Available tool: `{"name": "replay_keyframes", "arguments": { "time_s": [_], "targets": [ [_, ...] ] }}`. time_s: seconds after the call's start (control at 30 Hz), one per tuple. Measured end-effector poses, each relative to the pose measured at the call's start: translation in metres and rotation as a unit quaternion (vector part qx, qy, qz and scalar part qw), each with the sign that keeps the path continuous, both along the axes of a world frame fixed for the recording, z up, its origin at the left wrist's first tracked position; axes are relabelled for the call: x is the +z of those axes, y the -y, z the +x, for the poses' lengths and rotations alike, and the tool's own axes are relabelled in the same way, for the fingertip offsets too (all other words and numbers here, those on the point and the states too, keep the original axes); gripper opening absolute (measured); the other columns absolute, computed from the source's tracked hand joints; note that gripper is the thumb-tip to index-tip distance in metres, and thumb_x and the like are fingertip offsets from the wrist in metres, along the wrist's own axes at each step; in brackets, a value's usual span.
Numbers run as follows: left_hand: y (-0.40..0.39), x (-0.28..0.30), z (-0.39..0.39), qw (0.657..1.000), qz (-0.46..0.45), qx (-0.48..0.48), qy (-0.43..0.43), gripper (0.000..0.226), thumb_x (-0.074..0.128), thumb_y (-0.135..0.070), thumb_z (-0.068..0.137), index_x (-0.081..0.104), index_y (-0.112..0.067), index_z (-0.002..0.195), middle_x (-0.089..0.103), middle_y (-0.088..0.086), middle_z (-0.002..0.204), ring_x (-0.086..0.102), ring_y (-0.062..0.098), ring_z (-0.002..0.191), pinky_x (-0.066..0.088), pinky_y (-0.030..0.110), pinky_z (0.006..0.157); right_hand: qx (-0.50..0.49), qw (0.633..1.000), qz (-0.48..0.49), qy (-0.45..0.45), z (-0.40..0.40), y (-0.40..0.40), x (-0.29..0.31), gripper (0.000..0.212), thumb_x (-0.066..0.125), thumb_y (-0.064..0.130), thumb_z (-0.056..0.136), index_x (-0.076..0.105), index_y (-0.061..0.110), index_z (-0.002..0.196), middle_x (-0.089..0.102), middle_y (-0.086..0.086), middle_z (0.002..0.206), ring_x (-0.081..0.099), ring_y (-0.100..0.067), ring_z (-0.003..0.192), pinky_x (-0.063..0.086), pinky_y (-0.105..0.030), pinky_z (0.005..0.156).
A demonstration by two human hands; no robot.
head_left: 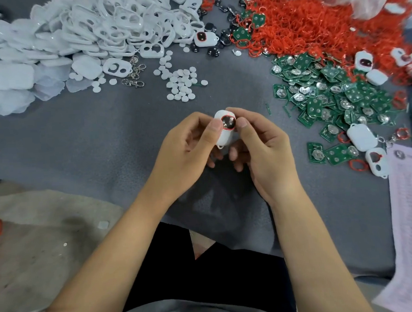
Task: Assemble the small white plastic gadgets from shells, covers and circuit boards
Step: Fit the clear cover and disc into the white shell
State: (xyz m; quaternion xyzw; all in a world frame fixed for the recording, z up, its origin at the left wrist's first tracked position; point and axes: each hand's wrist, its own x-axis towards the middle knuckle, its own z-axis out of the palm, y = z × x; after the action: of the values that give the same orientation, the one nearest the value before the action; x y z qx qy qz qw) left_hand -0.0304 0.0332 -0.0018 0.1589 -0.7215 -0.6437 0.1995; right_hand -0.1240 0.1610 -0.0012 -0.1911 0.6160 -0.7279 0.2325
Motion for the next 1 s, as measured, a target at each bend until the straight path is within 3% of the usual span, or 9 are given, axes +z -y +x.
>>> {"name": "replay_keyframes", "arguments": {
  "time_s": [0.13, 0.23, 0.33, 0.47, 0.57, 0.7, 0.87, 1.0],
  "targets": [
    [0.0, -0.001, 0.001, 0.998, -0.051, 0.031, 0.007, 0.018, 0.061, -0.028, 0.104, 0.067, -0.027, 0.121, 0.074, -0.002, 0.084, 0.073, 0.015, 0.073, 0.061, 0.03, 0.064, 0.012, 1.0, 0.006, 0.007, 0.002, -0.001, 0.002, 0.019, 0.061, 0.018, 0.103, 0.076, 0.018, 0.114, 0.076, -0.007, 0.085, 0.07, -0.02, 0.066, 0.055, -0.027, 0.052],
    [-0.001, 0.0, 0.001, 0.998, -0.052, 0.041, 0.005, 0.015, 0.062, -0.029, 0.102, 0.068, -0.027, 0.116, 0.077, -0.004, 0.092, 0.076, 0.014, 0.089, 0.063, 0.04, 0.079, 0.006, 1.0, 0.019, -0.01, 0.002, -0.002, 0.002, 0.018, 0.065, 0.016, 0.1, 0.076, 0.018, 0.114, 0.076, -0.005, 0.085, 0.07, -0.019, 0.068, 0.056, -0.027, 0.053],
    [-0.001, 0.001, 0.002, 0.994, -0.091, 0.057, -0.009, 0.012, 0.065, -0.024, 0.104, 0.071, -0.022, 0.114, 0.076, -0.009, 0.101, 0.074, 0.009, 0.096, 0.057, 0.023, 0.08, 0.009, 0.999, 0.027, -0.038, 0.003, -0.001, 0.001, 0.018, 0.067, 0.014, 0.099, 0.076, 0.017, 0.115, 0.076, -0.005, 0.089, 0.071, -0.016, 0.074, 0.057, -0.028, 0.053],
    [-0.002, 0.002, 0.004, 0.99, -0.125, 0.071, -0.007, 0.015, 0.067, -0.022, 0.103, 0.073, -0.018, 0.115, 0.074, -0.008, 0.108, 0.072, 0.016, 0.102, 0.058, 0.03, 0.082, 0.013, 0.996, 0.045, -0.075, 0.004, -0.001, -0.001, 0.02, 0.064, 0.011, 0.102, 0.071, 0.011, 0.12, 0.075, -0.008, 0.099, 0.073, -0.016, 0.079, 0.059, -0.03, 0.056],
    [-0.003, 0.002, 0.004, 0.981, -0.175, 0.079, -0.013, 0.013, 0.068, -0.019, 0.101, 0.073, -0.017, 0.113, 0.073, -0.009, 0.107, 0.07, 0.012, 0.102, 0.054, 0.022, 0.083, 0.005, 0.993, 0.069, -0.092, 0.005, -0.002, -0.003, 0.017, 0.062, 0.011, 0.103, 0.07, 0.012, 0.119, 0.074, -0.011, 0.105, 0.075, -0.018, 0.082, 0.061, -0.03, 0.062],
    [0.0, 0.001, 0.003, 0.963, -0.253, 0.091, -0.003, 0.012, 0.067, -0.019, 0.102, 0.074, -0.015, 0.11, 0.072, -0.007, 0.102, 0.067, 0.007, 0.095, 0.049, 0.016, 0.083, -0.021, 0.988, 0.102, -0.115, 0.007, 0.003, -0.004, 0.014, 0.061, 0.009, 0.103, 0.073, 0.013, 0.109, 0.073, -0.01, 0.097, 0.072, -0.014, 0.073, 0.06, -0.027, 0.062],
    [0.002, 0.001, -0.004, 0.974, -0.211, 0.087, 0.021, 0.018, 0.065, -0.022, 0.103, 0.076, -0.016, 0.117, 0.076, -0.009, 0.109, 0.07, 0.005, 0.101, 0.054, 0.025, 0.091, -0.061, 0.984, 0.122, -0.116, 0.008, 0.009, -0.003, 0.014, 0.064, 0.014, 0.102, 0.074, 0.014, 0.111, 0.072, -0.008, 0.099, 0.071, -0.008, 0.074, 0.062, -0.029, 0.061],
    [0.002, 0.003, -0.002, 0.98, -0.18, 0.076, 0.024, 0.021, 0.064, -0.02, 0.104, 0.073, -0.018, 0.123, 0.075, -0.013, 0.113, 0.069, 0.001, 0.105, 0.052, 0.019, 0.092, -0.049, 0.99, 0.104, -0.075, 0.007, 0.008, 0.002, 0.016, 0.062, 0.01, 0.103, 0.073, 0.013, 0.114, 0.073, 0.002, 0.079, 0.069, -0.009, 0.068, 0.061, -0.029, 0.057]
  ]
}}
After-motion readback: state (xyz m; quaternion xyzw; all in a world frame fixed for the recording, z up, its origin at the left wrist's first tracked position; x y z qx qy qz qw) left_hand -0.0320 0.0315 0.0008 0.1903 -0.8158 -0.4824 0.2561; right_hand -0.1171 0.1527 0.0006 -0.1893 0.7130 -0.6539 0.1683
